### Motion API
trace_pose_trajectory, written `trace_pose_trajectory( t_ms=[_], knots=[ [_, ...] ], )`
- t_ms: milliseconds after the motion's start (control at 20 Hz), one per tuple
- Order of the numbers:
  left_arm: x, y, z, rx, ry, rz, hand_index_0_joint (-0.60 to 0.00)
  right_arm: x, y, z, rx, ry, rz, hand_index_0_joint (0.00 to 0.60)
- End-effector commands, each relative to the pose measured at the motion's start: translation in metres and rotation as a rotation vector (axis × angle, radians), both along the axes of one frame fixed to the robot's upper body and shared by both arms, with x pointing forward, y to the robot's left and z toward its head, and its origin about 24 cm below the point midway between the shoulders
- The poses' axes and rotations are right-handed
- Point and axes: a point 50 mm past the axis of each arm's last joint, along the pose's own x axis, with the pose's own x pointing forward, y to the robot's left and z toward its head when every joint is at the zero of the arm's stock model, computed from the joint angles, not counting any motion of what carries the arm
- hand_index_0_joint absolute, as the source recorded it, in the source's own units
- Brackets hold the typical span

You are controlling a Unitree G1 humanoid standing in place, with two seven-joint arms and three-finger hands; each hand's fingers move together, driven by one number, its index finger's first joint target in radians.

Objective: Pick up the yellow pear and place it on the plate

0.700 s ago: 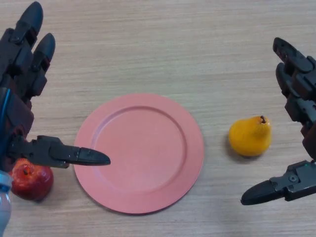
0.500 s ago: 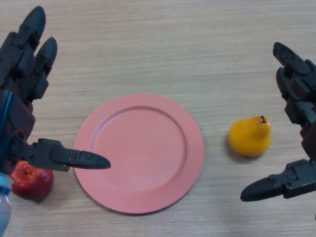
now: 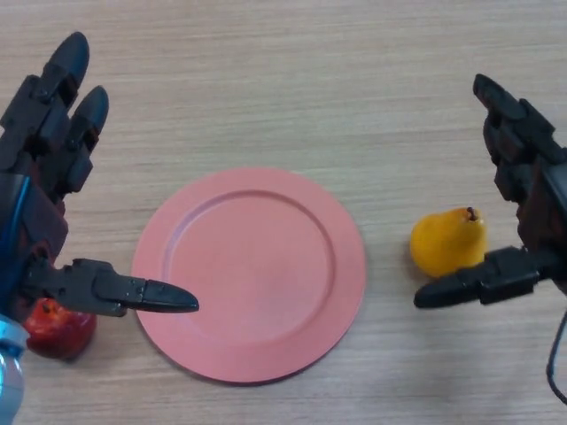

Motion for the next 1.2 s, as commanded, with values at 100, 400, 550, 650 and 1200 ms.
trace_pose_trajectory(
  t_ms=[100,400,550,650,1200],
  knots=[
    [-0.010,-0.002,0.026,0.077,-0.221,0.015,0.000,0.013,-0.012,0.033,-0.034,-0.269,-0.034,0.000],
    [-0.012,0.003,0.024,0.055,-0.253,0.033,0.000,0.042,-0.025,0.001,-0.081,-0.186,-0.088,0.000],
    [-0.011,0.003,0.023,0.049,-0.242,0.032,0.000,0.051,-0.026,-0.016,-0.044,-0.138,-0.078,0.000],
    [-0.011,0.002,0.023,0.054,-0.236,0.031,0.000,0.056,-0.026,-0.025,-0.038,-0.121,-0.074,0.000],
    [-0.011,0.006,0.024,0.036,-0.190,0.033,0.000,0.073,-0.032,-0.054,-0.206,-0.096,-0.221,0.600]
  ],
)
